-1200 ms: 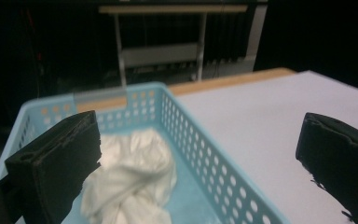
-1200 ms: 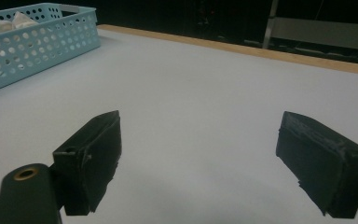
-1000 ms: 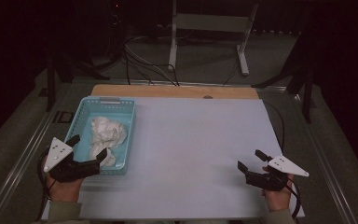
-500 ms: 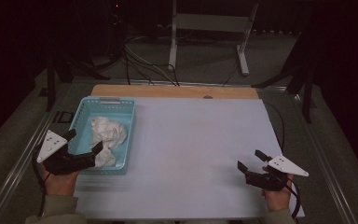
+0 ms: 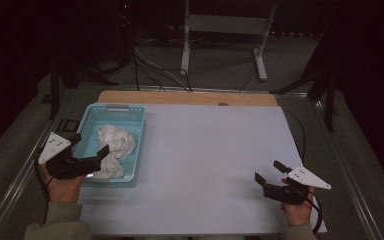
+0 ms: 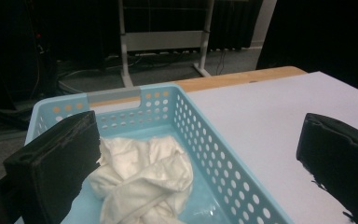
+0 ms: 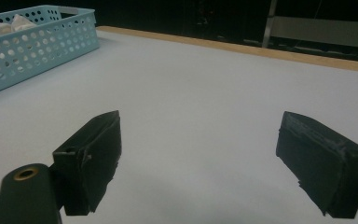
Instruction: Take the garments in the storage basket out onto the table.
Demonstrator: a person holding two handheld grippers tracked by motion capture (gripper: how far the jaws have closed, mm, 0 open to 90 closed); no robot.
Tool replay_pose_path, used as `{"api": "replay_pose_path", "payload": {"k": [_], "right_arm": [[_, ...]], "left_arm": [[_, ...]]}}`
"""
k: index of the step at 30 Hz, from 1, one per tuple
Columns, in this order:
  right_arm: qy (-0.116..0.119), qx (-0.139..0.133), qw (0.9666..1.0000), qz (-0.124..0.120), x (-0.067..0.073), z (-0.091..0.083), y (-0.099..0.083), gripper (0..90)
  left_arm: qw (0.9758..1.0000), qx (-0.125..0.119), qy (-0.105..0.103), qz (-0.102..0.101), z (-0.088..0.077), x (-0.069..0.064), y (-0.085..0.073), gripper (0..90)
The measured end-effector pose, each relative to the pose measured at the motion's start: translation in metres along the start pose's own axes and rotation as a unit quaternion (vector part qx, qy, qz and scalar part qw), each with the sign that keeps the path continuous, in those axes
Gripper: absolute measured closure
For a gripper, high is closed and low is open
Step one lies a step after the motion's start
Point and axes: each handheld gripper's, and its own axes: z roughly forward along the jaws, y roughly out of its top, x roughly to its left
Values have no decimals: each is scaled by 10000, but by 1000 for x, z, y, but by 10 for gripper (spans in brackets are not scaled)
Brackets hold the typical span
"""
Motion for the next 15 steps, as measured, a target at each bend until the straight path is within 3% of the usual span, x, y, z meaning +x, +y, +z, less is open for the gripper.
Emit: {"api": "replay_pose_path", "payload": {"k": [15], "right_arm": [[6,-2,10000,4,0,0,0,141]], "left_arm": [[9998,174,106,-14,13,9,6,5]]}}
